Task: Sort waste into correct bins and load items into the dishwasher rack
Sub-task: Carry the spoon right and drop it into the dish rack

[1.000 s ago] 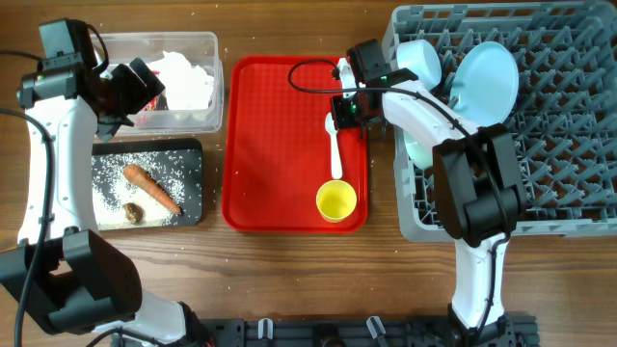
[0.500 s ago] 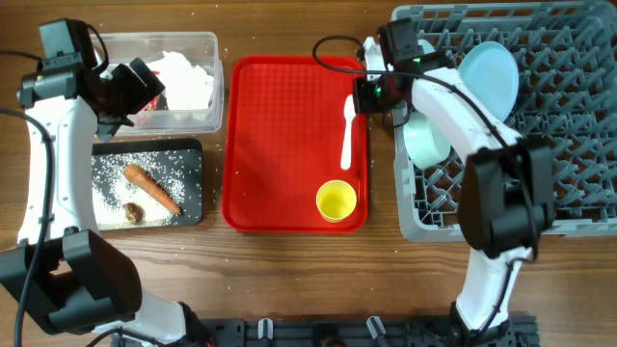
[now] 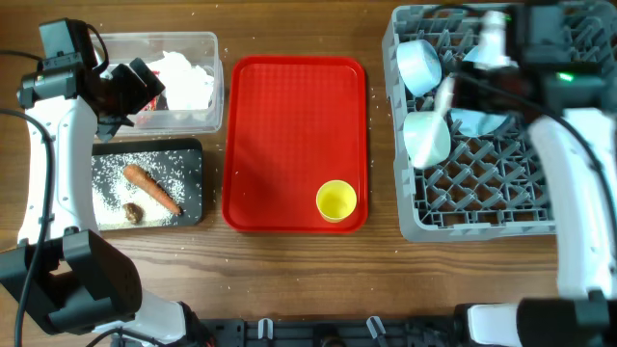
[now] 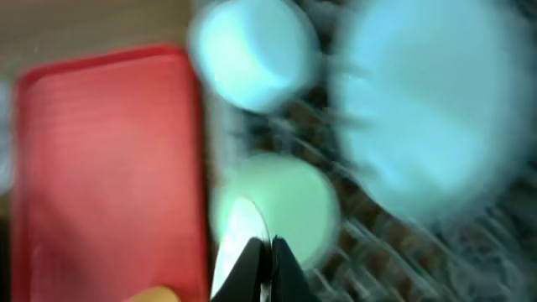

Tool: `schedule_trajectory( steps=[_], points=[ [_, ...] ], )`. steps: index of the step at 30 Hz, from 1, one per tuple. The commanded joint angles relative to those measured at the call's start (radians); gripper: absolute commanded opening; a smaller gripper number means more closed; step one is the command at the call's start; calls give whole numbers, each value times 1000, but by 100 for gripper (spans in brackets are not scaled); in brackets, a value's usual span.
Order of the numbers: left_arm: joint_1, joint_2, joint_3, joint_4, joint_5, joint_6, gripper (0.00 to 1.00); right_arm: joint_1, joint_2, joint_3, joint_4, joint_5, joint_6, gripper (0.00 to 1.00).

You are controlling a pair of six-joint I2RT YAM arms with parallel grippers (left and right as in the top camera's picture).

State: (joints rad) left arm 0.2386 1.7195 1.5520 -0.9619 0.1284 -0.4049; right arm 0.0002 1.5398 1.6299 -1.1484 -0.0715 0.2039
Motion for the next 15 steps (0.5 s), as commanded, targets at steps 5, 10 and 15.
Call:
schedule_trajectory(
  steps=[5,10,15],
  points=[
    [4,-12,1,0,-6,-3,100,-191,-51,-92,-71,212,364,4],
    [4,-12,1,0,-6,-3,100,-191,-51,-307,79,285,499,4],
    [4,-12,1,0,-6,-3,100,-191,-50,-386,172,274,527,57]
  ],
)
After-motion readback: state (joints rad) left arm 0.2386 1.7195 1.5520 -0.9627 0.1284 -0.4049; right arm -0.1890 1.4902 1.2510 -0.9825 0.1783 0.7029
